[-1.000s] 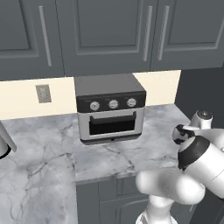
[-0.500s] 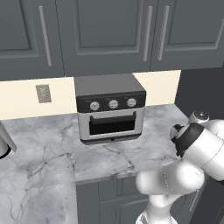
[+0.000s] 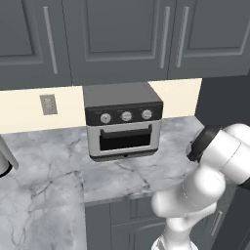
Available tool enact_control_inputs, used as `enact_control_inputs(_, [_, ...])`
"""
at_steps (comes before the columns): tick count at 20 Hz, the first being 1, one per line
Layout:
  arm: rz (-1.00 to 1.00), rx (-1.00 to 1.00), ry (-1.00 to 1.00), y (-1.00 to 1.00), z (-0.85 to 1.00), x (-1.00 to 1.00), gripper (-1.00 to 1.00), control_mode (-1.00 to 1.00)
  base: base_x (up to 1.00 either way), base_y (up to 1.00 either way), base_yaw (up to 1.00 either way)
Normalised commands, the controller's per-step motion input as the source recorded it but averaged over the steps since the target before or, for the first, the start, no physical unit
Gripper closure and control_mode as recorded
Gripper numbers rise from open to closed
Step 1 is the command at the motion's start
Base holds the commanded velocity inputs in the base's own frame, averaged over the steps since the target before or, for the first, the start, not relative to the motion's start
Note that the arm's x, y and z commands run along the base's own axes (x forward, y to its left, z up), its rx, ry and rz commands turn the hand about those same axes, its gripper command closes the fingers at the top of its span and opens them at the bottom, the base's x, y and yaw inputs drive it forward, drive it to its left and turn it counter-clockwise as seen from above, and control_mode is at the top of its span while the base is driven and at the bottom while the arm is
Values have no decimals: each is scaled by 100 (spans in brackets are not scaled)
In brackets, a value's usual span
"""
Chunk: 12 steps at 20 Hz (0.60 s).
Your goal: Place the mushroom in the correct fridge rack based on whether it is a fruit or vegetable. Finally, close the fridge door.
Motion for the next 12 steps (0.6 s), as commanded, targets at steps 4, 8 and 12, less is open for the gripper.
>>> enact_control_inputs(4, [0, 0, 0, -1, -21, 11, -100, -100, 0, 0, 0])
enact_control_inputs(8, [0, 1, 0, -13, -23, 9, -100, -100, 0, 0, 0])
enact_control_inputs(12, [0, 2, 0, -23, -28, 9, -100, -100, 0, 0, 0])
